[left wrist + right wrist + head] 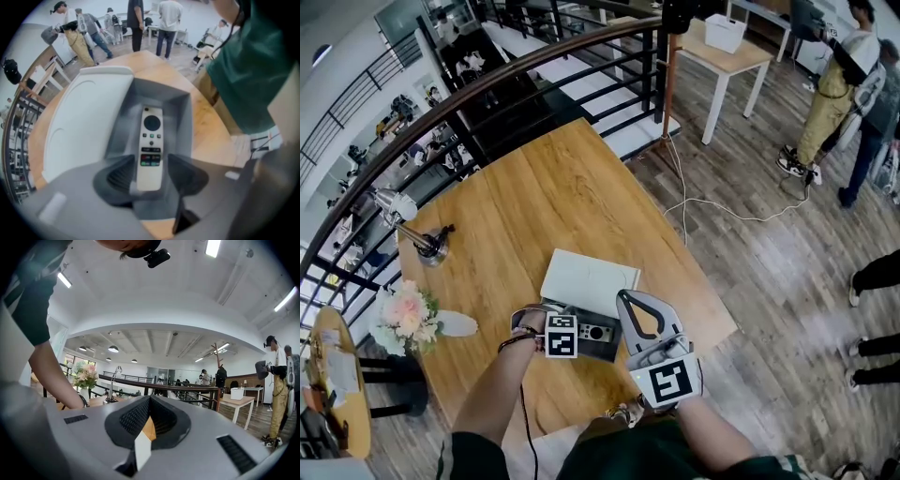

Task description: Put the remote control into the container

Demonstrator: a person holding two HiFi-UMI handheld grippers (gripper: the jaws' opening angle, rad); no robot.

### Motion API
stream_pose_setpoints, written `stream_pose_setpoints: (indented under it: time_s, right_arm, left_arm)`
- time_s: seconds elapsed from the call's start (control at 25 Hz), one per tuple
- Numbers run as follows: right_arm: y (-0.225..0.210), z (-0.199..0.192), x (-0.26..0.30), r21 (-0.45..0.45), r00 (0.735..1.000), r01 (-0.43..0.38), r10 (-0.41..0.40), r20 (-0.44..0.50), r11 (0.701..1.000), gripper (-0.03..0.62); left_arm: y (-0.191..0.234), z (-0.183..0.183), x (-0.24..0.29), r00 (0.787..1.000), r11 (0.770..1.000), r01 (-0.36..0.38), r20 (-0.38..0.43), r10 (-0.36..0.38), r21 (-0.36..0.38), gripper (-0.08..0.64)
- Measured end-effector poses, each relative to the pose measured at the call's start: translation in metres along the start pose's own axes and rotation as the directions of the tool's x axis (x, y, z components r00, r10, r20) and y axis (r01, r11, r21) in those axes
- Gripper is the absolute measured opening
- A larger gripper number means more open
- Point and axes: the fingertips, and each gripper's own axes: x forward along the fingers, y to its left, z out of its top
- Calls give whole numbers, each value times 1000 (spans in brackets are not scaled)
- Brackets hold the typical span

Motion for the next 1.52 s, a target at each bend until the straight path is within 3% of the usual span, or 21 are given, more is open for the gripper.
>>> stream_pose_setpoints:
  time_s: [0.64, 1.04, 1.2, 1.36, 1.52]
  right_arm:
    - [8, 2, -6, -14, 1000, -14, 15, 5, 1000, 17]
    - [27, 11, -2, -15, 999, -49, 49, 23, 999, 17]
    - [36, 11, -4, -25, 997, -72, 72, 15, 997, 17]
    - [43, 14, -3, -32, 995, -92, 93, 23, 995, 16]
    - [53, 20, -2, -37, 993, -111, 112, 29, 993, 17]
  left_arm:
    - [-5, 5, -7, 999, 999, -20, 37, 21, -41, 183]
    - [-10, 4, -28, 992, 990, -83, 82, 92, -110, 165]
    - [-2, 8, -48, 972, 966, -149, 148, 182, -212, 155]
    - [5, 13, -71, 937, 925, -225, 193, 292, -305, 107]
    - [-3, 18, -89, 906, 895, -259, 231, 355, -363, 104]
